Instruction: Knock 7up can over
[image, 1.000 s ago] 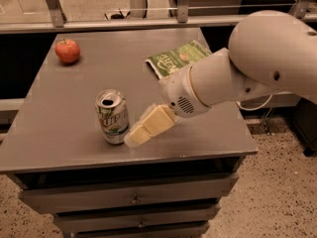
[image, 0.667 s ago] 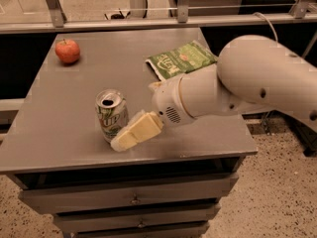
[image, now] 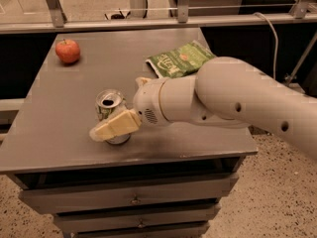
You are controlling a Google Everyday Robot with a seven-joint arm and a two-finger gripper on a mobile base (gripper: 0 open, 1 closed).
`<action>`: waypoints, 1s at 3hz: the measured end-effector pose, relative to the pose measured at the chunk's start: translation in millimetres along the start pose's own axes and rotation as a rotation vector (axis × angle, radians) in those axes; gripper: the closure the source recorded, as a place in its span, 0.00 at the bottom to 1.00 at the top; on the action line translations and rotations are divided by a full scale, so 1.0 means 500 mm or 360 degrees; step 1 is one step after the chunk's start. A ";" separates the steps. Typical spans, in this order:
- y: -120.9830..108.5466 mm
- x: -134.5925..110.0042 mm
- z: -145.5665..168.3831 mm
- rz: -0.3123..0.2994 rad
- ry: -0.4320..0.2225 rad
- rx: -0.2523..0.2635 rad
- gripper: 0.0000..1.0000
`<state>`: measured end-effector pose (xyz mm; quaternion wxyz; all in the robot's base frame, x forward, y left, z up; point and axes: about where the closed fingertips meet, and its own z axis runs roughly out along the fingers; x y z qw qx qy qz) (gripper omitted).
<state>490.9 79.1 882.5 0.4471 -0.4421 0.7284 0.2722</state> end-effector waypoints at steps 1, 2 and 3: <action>-0.034 -0.033 0.020 -0.0016 -0.0090 0.0083 0.00; -0.077 -0.067 0.022 -0.0026 -0.0149 0.0183 0.00; -0.153 -0.095 0.019 -0.0045 -0.0171 0.0350 0.00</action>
Offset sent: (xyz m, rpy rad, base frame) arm 0.0768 -0.0048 0.0380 0.0747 -0.1467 -0.1694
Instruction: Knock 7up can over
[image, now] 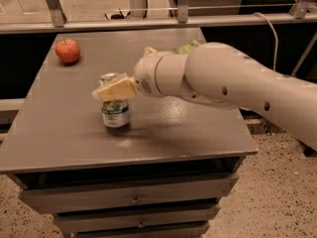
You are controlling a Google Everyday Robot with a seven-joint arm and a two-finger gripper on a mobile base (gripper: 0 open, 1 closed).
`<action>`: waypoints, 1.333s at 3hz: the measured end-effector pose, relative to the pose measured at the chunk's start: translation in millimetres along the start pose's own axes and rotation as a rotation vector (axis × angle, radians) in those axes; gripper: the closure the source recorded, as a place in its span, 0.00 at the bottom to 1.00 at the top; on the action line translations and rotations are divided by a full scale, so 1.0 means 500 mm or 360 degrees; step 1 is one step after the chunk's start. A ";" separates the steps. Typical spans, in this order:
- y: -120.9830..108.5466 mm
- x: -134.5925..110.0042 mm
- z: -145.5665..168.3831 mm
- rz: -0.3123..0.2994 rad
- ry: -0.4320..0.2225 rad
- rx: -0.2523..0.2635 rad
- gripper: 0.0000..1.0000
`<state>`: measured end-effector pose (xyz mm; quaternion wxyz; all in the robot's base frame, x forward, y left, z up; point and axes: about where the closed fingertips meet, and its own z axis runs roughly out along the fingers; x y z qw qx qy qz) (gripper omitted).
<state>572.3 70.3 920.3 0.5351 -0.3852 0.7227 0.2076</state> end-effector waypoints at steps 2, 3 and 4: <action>-0.109 0.033 0.032 0.0031 0.0041 0.0234 0.00; -0.115 0.045 0.041 0.0035 0.0057 0.0236 0.00; -0.115 0.049 0.053 0.0044 0.0053 0.0145 0.00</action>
Offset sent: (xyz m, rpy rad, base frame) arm 0.0726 -0.0303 -0.0223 -0.0395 -0.0143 -0.1998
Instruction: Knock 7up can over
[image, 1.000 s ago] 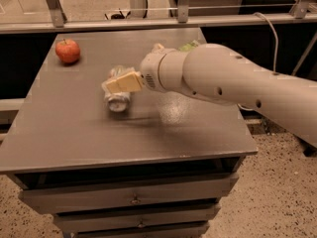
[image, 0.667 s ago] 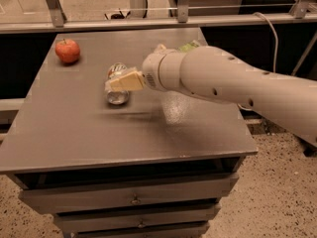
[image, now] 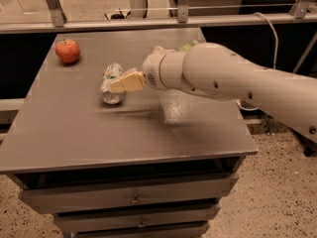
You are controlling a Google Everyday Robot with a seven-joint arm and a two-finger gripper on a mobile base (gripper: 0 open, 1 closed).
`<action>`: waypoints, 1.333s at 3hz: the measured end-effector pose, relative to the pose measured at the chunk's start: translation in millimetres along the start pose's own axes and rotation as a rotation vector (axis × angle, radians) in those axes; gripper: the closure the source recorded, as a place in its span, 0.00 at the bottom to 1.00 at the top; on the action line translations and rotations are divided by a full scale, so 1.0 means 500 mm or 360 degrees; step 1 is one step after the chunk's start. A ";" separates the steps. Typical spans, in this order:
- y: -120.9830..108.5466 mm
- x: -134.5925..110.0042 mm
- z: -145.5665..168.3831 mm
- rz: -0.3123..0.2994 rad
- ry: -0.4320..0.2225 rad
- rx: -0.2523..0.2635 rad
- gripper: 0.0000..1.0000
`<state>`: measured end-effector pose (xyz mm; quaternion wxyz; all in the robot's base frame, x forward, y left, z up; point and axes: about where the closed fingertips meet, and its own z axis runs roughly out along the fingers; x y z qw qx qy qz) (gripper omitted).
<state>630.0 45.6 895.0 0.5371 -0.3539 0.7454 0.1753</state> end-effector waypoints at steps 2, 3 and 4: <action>-0.014 -0.005 -0.064 -0.0113 -0.0096 -0.0311 0.00; -0.020 0.009 -0.113 -0.0162 -0.0104 -0.0425 0.00; -0.056 0.046 -0.190 -0.0166 -0.0063 -0.0401 0.00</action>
Offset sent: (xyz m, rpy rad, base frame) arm -0.0240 -0.0401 0.0204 0.0346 -0.0270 0.3059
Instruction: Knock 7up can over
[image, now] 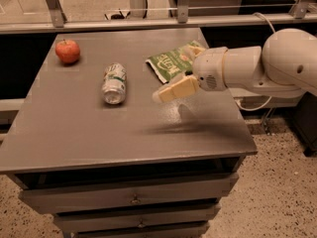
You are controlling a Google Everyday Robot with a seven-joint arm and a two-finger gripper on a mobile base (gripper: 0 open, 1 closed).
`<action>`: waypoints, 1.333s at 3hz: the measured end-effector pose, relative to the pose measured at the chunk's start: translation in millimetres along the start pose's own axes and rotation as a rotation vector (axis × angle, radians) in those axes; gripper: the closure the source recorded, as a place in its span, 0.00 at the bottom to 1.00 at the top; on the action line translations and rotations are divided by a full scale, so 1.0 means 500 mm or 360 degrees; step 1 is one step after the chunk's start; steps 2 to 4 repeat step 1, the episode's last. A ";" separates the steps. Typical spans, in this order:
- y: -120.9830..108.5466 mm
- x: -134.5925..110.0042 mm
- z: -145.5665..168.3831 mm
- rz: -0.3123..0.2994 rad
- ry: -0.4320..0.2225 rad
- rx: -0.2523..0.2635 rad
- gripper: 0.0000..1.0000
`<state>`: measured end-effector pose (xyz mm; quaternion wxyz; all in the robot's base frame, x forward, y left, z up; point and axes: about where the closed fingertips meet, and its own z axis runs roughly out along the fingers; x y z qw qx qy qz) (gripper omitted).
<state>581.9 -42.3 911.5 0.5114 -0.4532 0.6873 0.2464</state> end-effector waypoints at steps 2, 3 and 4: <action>0.000 0.000 0.000 0.0000 0.0000 0.0000 0.00; 0.000 0.000 0.000 0.0000 0.0000 0.0000 0.00; 0.000 0.000 0.000 0.0000 0.0000 0.0000 0.00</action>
Offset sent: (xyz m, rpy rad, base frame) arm 0.0000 0.0000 0.0000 0.0000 0.0000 0.0000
